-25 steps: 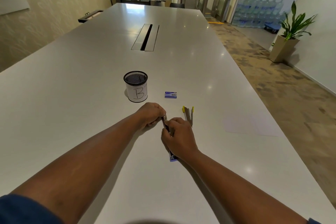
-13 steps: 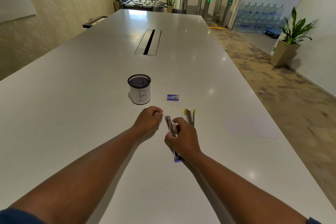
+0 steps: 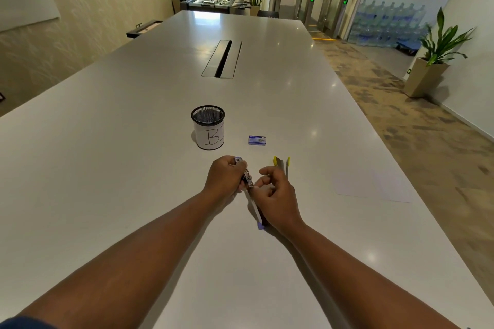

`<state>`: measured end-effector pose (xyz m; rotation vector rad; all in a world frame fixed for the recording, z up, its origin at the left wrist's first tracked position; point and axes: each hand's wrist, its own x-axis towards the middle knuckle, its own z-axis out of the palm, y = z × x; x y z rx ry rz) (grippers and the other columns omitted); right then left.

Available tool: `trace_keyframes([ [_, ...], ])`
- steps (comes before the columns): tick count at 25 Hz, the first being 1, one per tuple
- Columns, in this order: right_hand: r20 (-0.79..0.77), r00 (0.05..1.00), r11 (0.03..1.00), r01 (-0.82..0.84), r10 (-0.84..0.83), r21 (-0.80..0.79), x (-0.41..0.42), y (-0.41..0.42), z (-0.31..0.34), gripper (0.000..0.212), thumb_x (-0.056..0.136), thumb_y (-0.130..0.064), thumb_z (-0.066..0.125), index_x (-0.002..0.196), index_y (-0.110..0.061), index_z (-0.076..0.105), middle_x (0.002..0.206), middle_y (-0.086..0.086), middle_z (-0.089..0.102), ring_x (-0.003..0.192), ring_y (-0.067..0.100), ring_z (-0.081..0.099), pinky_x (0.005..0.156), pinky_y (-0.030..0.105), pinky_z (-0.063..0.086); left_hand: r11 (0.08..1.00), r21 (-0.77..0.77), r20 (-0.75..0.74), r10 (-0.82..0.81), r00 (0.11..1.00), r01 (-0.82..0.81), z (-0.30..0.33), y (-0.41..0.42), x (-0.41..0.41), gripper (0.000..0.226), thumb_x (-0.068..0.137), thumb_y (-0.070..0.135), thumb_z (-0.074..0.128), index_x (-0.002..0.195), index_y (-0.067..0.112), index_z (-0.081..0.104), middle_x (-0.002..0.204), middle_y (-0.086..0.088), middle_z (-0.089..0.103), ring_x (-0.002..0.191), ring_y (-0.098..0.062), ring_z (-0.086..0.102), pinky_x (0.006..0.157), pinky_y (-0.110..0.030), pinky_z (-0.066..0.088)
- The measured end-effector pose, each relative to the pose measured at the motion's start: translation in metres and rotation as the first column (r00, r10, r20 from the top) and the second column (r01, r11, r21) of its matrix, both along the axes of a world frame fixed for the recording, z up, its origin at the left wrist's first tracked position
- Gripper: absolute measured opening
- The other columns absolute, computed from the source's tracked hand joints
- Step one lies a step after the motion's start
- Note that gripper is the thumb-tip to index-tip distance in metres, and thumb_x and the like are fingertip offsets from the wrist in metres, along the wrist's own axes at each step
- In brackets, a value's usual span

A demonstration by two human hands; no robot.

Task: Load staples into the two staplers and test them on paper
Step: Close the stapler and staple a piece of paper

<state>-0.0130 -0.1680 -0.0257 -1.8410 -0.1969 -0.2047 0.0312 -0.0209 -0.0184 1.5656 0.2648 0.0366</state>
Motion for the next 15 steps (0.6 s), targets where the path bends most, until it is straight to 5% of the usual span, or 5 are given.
trace_keyframes([
  [3, -0.032, 0.998, 0.975, -0.043, 0.051, 0.219, -0.002, -0.005, 0.004, 0.018, 0.082, -0.017, 0.057, 0.098, -0.012, 0.064, 0.083, 0.016, 0.064, 0.074, 0.021, 0.059, 0.069, 0.043, 0.052, 0.995, -0.084, 0.013, 0.056, 0.998, -0.054, -0.004, -0.001, 0.002, 0.022, 0.094, 0.014, 0.059, 0.091, -0.007, 0.060, 0.062, -0.019, 0.064, 0.046, -0.024, 0.054, 0.048, -0.034, 0.043],
  [7, -0.082, 0.994, 0.794, -0.005, 0.069, 0.608, -0.005, -0.004, 0.014, 0.026, 0.087, -0.023, 0.062, 0.103, -0.002, 0.059, 0.081, 0.021, 0.064, 0.068, 0.027, 0.066, 0.061, 0.034, 0.057, 1.000, -0.010, 0.069, 0.024, 0.997, -0.023, -0.009, 0.000, 0.003, 0.018, 0.092, 0.016, 0.060, 0.089, -0.001, 0.063, 0.060, -0.013, 0.061, 0.044, -0.023, 0.054, 0.049, -0.035, 0.042],
  [9, -0.048, 0.999, 0.874, 0.003, 0.023, 0.485, -0.004, -0.003, 0.012, 0.025, 0.086, -0.020, 0.067, 0.105, -0.004, 0.063, 0.081, 0.004, 0.070, 0.072, 0.018, 0.068, 0.068, 0.028, 0.059, 0.999, 0.041, 0.087, -0.016, 0.996, 0.012, -0.012, 0.002, 0.001, 0.014, 0.093, 0.021, 0.062, 0.095, 0.007, 0.065, 0.064, -0.010, 0.064, 0.050, -0.024, 0.058, 0.050, -0.033, 0.046],
  [12, 0.054, 0.997, 0.996, -0.050, 0.046, 0.073, -0.002, 0.004, 0.004, 0.008, 0.093, -0.020, 0.069, 0.100, -0.022, 0.071, 0.071, -0.016, 0.067, 0.065, 0.003, 0.062, 0.063, 0.012, 0.047, 0.989, -0.003, 0.103, -0.150, 0.983, 0.151, -0.014, 0.007, -0.004, 0.013, 0.098, 0.024, 0.062, 0.106, 0.013, 0.062, 0.064, -0.011, 0.064, 0.054, -0.026, 0.056, 0.049, -0.032, 0.045],
  [15, 0.139, 0.987, 0.989, -0.058, 0.077, -0.134, 0.001, 0.005, -0.002, 0.019, 0.104, -0.029, 0.051, 0.098, -0.032, 0.068, 0.074, -0.013, 0.067, 0.070, 0.009, 0.063, 0.064, 0.023, 0.049, 0.966, 0.017, 0.089, -0.260, 0.962, 0.259, -0.015, 0.011, -0.005, 0.022, 0.097, 0.031, 0.064, 0.114, 0.018, 0.060, 0.071, -0.017, 0.065, 0.061, -0.030, 0.056, 0.049, -0.032, 0.047],
])
